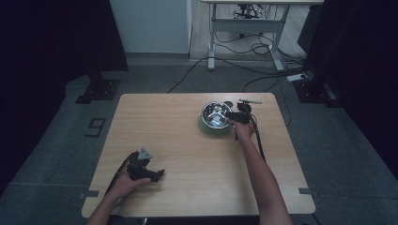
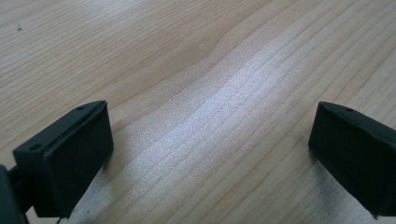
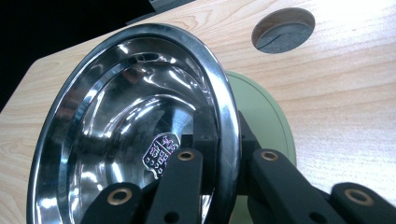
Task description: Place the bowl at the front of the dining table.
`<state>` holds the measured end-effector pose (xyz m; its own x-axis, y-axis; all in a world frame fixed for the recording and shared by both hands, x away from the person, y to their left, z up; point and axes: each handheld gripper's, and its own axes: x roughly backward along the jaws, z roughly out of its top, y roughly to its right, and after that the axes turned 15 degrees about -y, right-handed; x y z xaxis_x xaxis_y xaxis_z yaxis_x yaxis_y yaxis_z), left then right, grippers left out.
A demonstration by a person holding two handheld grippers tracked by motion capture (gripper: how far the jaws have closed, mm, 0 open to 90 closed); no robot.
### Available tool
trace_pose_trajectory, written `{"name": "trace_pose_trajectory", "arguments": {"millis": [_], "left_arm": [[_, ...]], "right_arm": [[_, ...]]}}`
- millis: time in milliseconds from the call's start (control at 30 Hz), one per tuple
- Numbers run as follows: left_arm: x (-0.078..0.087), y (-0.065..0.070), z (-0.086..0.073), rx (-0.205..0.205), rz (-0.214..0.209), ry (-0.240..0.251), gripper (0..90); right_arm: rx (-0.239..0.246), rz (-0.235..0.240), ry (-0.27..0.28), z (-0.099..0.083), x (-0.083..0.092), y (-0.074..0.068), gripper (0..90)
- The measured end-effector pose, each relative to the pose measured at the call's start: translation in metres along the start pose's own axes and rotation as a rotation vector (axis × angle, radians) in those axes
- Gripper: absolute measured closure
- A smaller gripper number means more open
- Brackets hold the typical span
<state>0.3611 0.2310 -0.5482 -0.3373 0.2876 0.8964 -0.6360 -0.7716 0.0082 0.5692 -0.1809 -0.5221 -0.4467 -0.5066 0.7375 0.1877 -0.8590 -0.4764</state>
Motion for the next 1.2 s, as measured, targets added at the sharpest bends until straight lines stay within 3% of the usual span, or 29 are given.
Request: {"name": "trace_pose_trajectory", "arguments": {"millis": [533,867,1000,1200], "left_arm": [[0.000,0.000,0.000,0.000,0.000,0.001,0.0],[0.000,0.000,0.000,0.000,0.000,0.001,0.0],[0.000,0.000,0.000,0.000,0.000,0.001,0.0],[0.000,0.000,0.000,0.000,0.000,0.001,0.0]], "right_arm": [[-0.032,-0.005,-0.012,-0.002,-0.016,0.005,84.8],[-0.036,0.002,-0.005,-0.002,-0.015,0.008,77.9],[-0.025,0.009,-0.005,-0.002,-0.015,0.007,73.4],[0.022,-0.030,0.014,-0.001,-0.009,0.002,59.4]]}}
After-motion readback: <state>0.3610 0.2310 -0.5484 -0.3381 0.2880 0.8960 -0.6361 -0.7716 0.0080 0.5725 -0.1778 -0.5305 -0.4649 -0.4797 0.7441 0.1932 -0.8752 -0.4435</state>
